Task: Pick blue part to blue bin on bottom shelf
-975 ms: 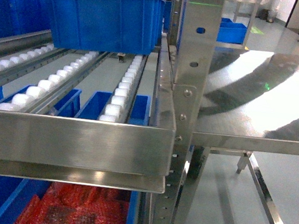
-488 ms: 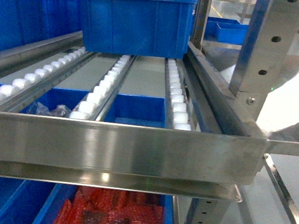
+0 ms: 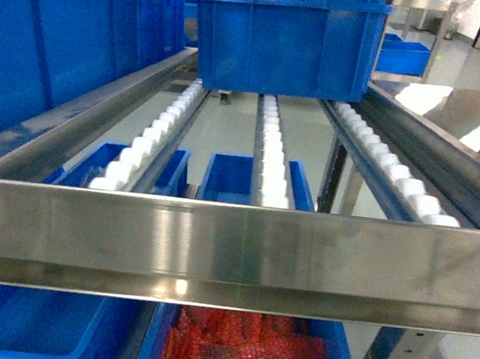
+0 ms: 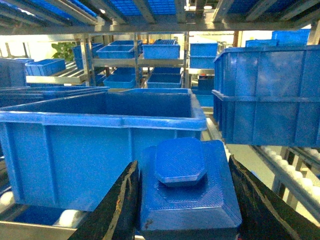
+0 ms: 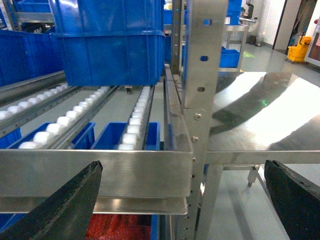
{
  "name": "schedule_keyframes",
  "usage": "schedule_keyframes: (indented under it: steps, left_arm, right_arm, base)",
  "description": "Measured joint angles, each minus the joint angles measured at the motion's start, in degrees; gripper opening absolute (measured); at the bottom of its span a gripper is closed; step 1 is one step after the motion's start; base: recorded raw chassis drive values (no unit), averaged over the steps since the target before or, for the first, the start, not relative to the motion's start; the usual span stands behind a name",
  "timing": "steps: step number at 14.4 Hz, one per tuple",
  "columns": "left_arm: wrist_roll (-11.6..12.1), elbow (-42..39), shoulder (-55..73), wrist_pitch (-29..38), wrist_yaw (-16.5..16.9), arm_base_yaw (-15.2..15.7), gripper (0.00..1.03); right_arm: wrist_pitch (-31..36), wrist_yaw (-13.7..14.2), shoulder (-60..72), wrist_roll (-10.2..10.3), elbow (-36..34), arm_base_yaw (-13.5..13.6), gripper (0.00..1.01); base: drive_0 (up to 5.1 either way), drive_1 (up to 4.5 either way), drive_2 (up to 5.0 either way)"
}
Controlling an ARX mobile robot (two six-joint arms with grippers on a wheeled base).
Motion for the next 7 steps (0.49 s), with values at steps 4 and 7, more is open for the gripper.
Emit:
schedule_keyframes:
  steps: [4, 7]
  left_arm:
    - [0.00, 0.00, 0.04, 0.09, 0.09, -0.09, 0.44]
    - [0.00, 0.00, 0.02, 0.07, -0.15, -0.04, 0.44]
  right_arm:
    - [0.11, 0.00, 0.00, 0.00, 0.00, 0.00, 0.98]
    - [-0.04, -0.20, 0.00, 0.00, 0.00, 0.00, 0.98]
  base:
    - [-4.5, 2.17, 2.2]
    - [-1.0, 0.43, 0.4]
